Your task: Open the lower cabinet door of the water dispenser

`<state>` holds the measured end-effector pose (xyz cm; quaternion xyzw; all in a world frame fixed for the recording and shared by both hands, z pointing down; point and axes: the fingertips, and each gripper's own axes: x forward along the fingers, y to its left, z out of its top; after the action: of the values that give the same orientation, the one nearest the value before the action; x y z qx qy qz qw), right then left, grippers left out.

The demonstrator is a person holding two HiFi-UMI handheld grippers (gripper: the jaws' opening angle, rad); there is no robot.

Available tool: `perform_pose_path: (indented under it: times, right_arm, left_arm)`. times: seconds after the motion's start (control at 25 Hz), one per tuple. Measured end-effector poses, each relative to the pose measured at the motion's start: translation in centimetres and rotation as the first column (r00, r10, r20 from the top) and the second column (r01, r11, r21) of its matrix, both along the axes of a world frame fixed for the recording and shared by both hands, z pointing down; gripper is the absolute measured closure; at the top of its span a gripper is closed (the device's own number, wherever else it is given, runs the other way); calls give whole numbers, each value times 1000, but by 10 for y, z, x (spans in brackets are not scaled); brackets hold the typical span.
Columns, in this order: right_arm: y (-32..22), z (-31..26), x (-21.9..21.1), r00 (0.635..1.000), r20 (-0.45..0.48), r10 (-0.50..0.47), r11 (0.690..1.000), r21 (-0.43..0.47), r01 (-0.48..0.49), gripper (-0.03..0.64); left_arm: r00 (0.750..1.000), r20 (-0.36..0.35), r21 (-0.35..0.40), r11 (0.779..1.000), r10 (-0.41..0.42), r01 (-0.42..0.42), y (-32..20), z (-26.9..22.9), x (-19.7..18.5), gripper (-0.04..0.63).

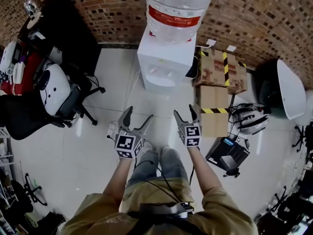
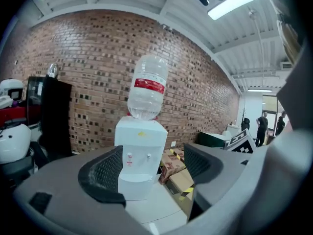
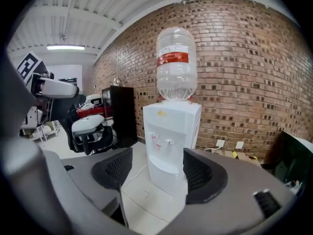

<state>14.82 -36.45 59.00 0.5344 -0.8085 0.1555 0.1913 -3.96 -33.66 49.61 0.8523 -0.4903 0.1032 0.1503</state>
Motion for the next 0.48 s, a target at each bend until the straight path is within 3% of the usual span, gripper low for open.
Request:
perform_pose_path:
  times: [0.24,0.48]
  right_arm:
    - [-47,113,3,1000,-8,-1,999,-34,1,279]
    - [-107,260,24,999,35,18,1000,14,-19,284]
  left_arm:
    - [998,57,-4,999,-41,41,-47,102,-23,227]
    - [996,30,-9,997,-81,81,-87,239,-18,227]
